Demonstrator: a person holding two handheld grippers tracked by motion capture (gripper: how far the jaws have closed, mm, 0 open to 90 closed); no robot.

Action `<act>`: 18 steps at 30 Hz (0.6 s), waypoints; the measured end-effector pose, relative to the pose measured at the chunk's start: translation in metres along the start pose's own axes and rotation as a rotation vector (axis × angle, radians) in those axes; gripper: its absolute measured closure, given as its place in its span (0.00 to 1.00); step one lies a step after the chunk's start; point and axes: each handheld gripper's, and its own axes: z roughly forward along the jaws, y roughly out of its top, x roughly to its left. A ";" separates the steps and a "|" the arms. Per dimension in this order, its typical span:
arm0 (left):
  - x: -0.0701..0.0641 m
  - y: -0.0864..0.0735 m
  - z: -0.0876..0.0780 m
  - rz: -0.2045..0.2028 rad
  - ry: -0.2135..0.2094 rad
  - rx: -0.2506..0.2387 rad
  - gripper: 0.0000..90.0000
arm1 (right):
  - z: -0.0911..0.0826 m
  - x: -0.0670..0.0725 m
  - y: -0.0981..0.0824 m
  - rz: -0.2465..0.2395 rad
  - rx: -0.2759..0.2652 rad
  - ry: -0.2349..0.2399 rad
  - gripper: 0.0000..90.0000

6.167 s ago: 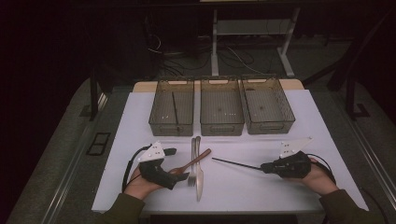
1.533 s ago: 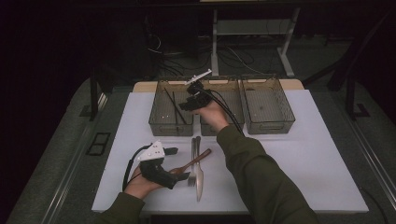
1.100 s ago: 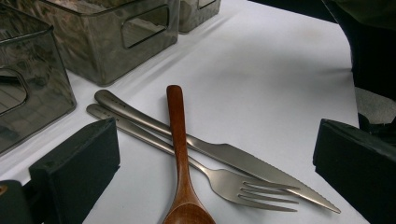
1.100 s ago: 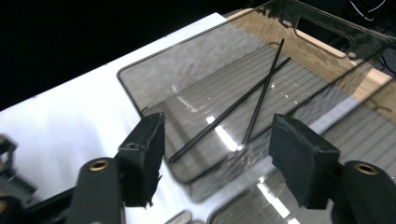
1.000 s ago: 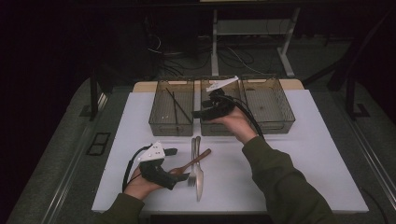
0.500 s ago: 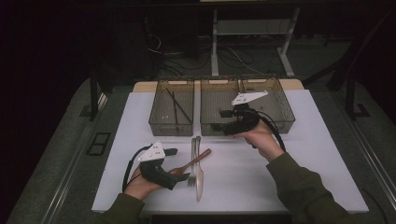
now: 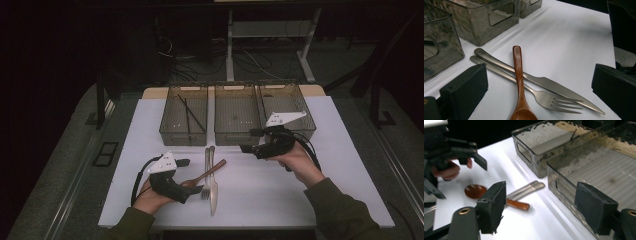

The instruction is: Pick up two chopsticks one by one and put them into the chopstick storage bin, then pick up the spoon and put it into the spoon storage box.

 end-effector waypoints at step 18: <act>0.000 -0.001 -0.002 0.000 0.011 0.005 0.00 | -0.042 0.000 -0.067 0.015 -0.021 -0.080 0.19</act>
